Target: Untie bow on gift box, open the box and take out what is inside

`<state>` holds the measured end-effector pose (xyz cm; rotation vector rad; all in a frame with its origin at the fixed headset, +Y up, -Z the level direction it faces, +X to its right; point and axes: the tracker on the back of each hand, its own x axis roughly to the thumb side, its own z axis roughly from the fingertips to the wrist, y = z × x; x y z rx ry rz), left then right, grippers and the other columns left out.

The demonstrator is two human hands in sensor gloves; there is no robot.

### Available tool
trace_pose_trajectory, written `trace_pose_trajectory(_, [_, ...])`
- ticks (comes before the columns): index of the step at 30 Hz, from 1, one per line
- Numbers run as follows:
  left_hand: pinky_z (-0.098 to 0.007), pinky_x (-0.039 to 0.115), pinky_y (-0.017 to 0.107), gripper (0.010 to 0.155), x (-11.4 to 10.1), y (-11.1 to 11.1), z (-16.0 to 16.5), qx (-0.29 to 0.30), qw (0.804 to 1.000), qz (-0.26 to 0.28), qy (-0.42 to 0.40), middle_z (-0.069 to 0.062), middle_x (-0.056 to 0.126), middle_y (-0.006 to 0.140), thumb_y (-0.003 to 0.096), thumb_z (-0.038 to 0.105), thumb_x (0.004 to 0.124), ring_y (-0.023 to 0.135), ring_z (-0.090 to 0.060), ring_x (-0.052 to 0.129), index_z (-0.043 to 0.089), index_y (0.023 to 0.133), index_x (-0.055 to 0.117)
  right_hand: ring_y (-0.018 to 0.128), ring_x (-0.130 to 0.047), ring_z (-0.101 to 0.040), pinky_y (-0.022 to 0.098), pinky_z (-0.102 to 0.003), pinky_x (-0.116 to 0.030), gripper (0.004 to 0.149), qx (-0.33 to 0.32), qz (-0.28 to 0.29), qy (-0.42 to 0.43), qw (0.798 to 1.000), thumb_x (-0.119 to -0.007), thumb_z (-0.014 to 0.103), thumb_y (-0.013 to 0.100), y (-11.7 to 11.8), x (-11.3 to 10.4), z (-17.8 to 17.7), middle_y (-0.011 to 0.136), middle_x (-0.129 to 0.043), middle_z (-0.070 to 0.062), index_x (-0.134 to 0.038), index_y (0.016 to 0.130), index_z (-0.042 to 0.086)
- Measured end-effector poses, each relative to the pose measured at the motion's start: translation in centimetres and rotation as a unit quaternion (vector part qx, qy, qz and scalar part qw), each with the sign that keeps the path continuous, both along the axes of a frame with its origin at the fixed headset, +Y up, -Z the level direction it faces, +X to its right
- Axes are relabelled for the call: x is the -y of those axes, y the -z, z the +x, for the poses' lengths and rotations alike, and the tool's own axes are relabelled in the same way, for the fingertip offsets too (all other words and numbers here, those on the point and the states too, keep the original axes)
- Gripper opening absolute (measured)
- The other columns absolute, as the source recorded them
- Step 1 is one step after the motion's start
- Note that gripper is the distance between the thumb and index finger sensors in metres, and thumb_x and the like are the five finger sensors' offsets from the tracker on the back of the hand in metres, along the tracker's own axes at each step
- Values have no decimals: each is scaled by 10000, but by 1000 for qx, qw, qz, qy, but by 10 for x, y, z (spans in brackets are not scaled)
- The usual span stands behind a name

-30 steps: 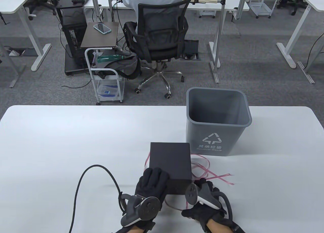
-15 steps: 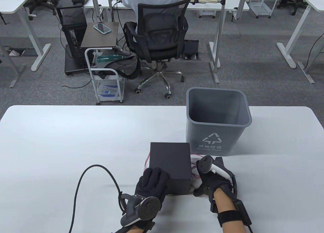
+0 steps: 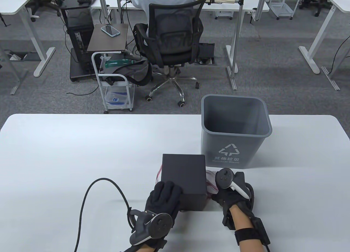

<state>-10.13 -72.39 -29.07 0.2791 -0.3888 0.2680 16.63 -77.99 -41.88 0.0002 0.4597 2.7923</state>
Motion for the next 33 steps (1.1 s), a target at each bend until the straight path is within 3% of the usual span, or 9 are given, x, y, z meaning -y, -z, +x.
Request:
trace_pose_trajectory(3, [-583, 572, 761, 540, 1, 0, 0, 0, 1000, 0, -1, -126, 513, 1241, 652, 371, 691, 1103, -459, 452, 225, 1157, 567, 678, -834, -266, 559, -489, -763, 873, 30, -11, 0, 999, -879, 328, 499, 0, 1, 3, 781, -805, -48, -340, 1122, 41])
trace_pose_trajectory(6, [-583, 572, 761, 542, 1, 0, 2, -2, 1000, 2, 1, -130, 513, 1239, 652, 371, 690, 1101, -465, 450, 220, 1157, 565, 611, -850, -242, 521, -477, -772, 779, 36, -24, 25, 999, -871, 330, 508, 1, 3, 7, 708, -824, -28, -459, 1116, 71])
trace_pose_trajectory(9, [-580, 575, 761, 544, 1, -1, 2, -4, 1000, 4, 4, -130, 513, 1240, 652, 375, 690, 1101, -463, 452, 221, 1158, 563, 595, -870, -254, 515, -489, -775, 635, 26, 12, 37, 999, -902, 309, 498, -1, 3, 8, 681, -863, -40, -667, 1058, 124])
trace_pose_trajectory(12, [-579, 577, 760, 549, 1, 0, 2, -4, 1000, 6, 4, -139, 523, 1234, 651, 391, 693, 1097, -465, 457, 214, 1156, 569, 593, -899, -273, 515, -507, -784, 462, 9, 57, 13, 998, -934, 283, 486, -3, -2, 1, 646, -902, -44, -848, 921, 152])
trace_pose_trajectory(16, [-572, 572, 764, 559, 1, -2, 2, -9, 1000, 9, 12, -143, 519, 1235, 651, 401, 695, 1095, -466, 458, 210, 1159, 562, 575, -905, -280, 505, -514, -783, 332, -10, 88, -44, 995, -923, 267, 505, -6, -4, -11, 615, -901, -47, -910, 823, 171])
trace_pose_trajectory(23, [-545, 552, 777, 560, 3, -2, 3, -19, 1000, 12, 13, -150, 504, 1236, 652, 390, 695, 1090, -468, 450, 208, 1162, 549, 626, -878, -285, 542, -519, -758, 326, -2, 61, -120, 991, -849, 258, 528, -11, -3, -3, 652, -864, -43, -875, 845, 184])
trace_pose_trajectory(29, [-544, 537, 782, 561, 3, -1, 1, -20, 1000, 2, 10, -133, 484, 1244, 655, 400, 692, 1101, -454, 432, 223, 1165, 538, 670, -866, -282, 578, -520, -744, 335, 22, 29, -240, 970, -843, 257, 522, -18, -5, 32, 663, -857, -38, -863, 853, 212])
trace_pose_trajectory(31, [-541, 531, 785, 563, 3, -1, 2, -19, 1000, 1, 11, -128, 476, 1246, 655, 404, 691, 1103, -450, 424, 227, 1166, 533, 679, -866, -280, 585, -523, -740, 342, 46, 12, -248, 968, -852, 259, 515, -23, -6, 49, 664, -860, -34, -859, 855, 219])
trace_pose_trajectory(33, [-544, 531, 784, 564, 3, -1, 2, -19, 1000, 1, 11, -130, 475, 1246, 656, 405, 691, 1105, -450, 421, 225, 1167, 532, 692, -868, -281, 602, -531, -731, 347, 60, 2, -177, 982, -859, 263, 512, -28, -8, 63, 665, -864, -32, -863, 857, 222])
